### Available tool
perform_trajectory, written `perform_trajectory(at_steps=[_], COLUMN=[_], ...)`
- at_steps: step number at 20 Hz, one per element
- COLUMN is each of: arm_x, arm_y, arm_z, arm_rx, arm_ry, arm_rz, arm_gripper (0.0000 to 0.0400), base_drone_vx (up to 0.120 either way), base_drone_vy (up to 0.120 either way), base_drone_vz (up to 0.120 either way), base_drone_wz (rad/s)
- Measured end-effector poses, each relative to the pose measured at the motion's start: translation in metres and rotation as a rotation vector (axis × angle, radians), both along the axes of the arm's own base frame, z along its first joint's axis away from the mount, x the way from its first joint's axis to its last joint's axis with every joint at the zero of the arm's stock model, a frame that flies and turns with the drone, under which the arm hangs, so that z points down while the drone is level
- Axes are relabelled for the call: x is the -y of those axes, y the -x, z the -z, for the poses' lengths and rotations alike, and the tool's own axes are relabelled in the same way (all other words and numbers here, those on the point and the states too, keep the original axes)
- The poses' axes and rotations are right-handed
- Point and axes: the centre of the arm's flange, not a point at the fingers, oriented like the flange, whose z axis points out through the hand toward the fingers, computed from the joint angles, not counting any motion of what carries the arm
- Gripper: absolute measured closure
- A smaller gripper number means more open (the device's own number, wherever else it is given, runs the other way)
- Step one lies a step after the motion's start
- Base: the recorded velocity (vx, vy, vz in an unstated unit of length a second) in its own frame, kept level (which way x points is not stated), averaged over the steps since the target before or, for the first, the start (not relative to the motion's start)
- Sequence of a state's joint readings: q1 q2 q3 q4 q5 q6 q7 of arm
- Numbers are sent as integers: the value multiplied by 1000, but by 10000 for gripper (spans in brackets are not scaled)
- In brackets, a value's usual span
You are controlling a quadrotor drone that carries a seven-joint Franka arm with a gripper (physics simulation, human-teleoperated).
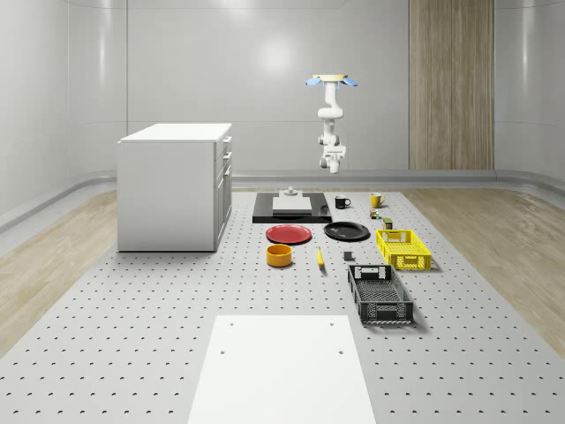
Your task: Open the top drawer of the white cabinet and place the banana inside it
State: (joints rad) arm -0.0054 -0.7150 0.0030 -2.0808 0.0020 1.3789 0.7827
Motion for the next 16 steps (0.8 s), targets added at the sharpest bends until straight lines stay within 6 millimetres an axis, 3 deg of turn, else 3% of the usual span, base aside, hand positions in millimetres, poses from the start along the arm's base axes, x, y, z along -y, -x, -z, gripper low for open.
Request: perform_trajectory(at_steps=[6,16], arm_x=[0,0], arm_y=[-1,0], arm_z=[-9,-12], arm_rx=[5,12], arm_ry=[0,1], arm_rz=[0,0], arm_gripper=[0,0], base_drone_vx=[0,0], base_drone_vy=[-7,-120], base_drone_vz=[0,0], base_drone_wz=[0,0])
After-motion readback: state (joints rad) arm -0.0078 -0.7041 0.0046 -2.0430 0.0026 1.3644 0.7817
